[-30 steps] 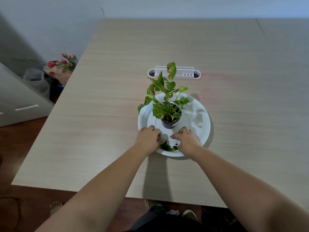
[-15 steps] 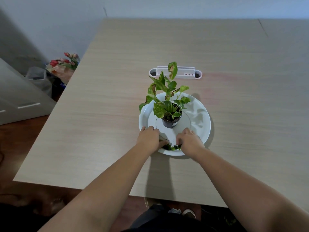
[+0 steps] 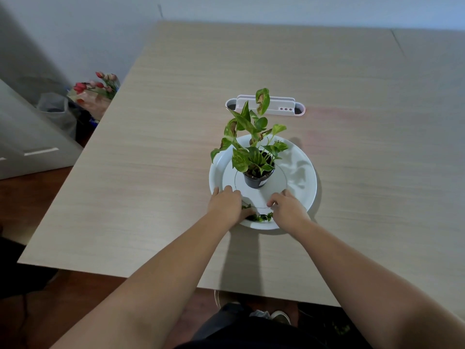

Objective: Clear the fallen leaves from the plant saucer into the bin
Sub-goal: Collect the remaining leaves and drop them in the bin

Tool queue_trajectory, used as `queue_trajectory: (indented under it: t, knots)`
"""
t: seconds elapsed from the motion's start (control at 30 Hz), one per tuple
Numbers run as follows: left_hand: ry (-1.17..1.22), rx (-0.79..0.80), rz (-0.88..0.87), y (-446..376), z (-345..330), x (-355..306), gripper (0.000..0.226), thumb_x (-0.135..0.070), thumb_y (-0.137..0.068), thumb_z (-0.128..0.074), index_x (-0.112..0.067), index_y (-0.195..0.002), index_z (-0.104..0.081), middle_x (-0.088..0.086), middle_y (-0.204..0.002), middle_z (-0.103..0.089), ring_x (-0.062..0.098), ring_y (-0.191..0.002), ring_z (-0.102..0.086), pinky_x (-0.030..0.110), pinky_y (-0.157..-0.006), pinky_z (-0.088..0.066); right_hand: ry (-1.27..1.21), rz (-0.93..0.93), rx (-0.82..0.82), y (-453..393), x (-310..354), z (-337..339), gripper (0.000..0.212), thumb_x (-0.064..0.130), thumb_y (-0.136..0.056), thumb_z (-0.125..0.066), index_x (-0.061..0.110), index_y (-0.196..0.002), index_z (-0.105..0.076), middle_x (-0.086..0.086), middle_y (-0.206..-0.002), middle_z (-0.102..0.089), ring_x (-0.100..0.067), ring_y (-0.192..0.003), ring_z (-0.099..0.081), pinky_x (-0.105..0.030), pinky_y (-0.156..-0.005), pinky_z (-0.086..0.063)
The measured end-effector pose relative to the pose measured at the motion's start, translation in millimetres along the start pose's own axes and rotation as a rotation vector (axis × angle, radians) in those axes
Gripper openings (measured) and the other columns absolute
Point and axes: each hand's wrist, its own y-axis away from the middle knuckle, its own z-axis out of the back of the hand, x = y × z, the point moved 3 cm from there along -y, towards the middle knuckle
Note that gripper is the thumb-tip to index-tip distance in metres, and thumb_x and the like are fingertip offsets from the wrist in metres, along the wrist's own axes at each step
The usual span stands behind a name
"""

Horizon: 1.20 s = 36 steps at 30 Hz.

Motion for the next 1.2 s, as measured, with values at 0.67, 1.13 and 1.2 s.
queue_trajectory:
  t: [0.67,1.13,1.2]
  knots:
    - [0.110,0.162,-0.064,-18.7,5.0,7.3,0.026,-0.028,-0.081,-0.071,-0.026,-0.107,-0.067,0.000,-0.116,-0.063,0.020,-0.106,-0.060,0.034,-0.088,-0.051,0.069,-0.136,0.054,0.8,31.9,-10.6,0.026,0.035,-0.079,-0.065,0.022,-0.100,-0.064,-0.002,-0.116,-0.049,-0.023,-0.102,-0.059,-0.035,-0.082,-0.050]
    - [0.008,0.116,-0.024,-16.8,5.9,-8.2,0.030,-0.042,-0.080,-0.064,-0.020,-0.100,-0.064,0.002,-0.102,-0.061,0.024,-0.091,-0.064,0.033,-0.071,-0.051,-0.015,-0.126,0.043,5.1,34.8,-4.1,0.019,0.027,-0.081,-0.061,0.018,-0.096,-0.069,-0.005,-0.114,-0.058,-0.023,-0.101,-0.060,-0.027,-0.070,-0.041]
    - [-0.031,0.100,-0.045,-15.6,5.3,-10.1,0.030,-0.039,-0.080,-0.065,-0.021,-0.104,-0.060,0.002,-0.105,-0.059,0.024,-0.091,-0.063,0.032,-0.067,-0.045,0.005,-0.112,0.052,4.7,34.9,-5.1,0.023,0.025,-0.080,-0.066,0.017,-0.102,-0.067,-0.006,-0.117,-0.054,-0.024,-0.104,-0.059,-0.027,-0.072,-0.040]
